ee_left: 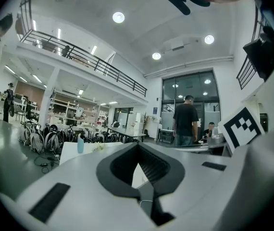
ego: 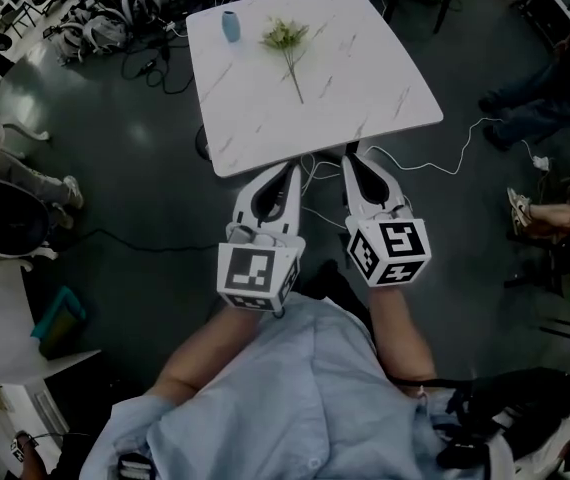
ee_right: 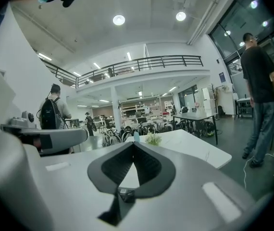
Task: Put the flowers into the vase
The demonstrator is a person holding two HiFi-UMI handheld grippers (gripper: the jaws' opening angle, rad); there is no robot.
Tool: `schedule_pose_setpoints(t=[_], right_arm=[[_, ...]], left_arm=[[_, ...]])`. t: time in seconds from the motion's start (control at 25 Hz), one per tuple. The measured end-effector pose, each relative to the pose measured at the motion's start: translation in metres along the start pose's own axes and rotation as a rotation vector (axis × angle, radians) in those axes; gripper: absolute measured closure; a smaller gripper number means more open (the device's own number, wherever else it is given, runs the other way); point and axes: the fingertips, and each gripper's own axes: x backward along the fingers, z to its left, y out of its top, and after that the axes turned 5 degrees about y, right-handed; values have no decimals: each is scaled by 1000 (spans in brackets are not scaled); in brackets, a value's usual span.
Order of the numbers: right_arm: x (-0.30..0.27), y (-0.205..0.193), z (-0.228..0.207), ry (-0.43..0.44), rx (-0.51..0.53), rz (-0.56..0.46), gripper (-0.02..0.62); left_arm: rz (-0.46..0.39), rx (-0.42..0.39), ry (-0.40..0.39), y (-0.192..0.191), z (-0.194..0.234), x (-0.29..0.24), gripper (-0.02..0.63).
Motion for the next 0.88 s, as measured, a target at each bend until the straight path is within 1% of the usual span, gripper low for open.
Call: schedule_pose_setpoints(t=[0.2, 0.4, 0.68, 0.88], right_arm=[[-24, 8, -22, -11, 1, -4, 594], [-58, 9, -48, 1, -13, 0, 594], [-127, 9, -100, 47, -35, 43, 594], [-183, 8, -132, 108, -55, 88, 594]], left_arm=[[22, 3, 8, -6, 12, -26, 601], [33, -5, 31, -9, 25, -62, 601], [47, -16, 82, -7, 45, -140, 601], [57, -21, 127, -3, 60, -200, 601]])
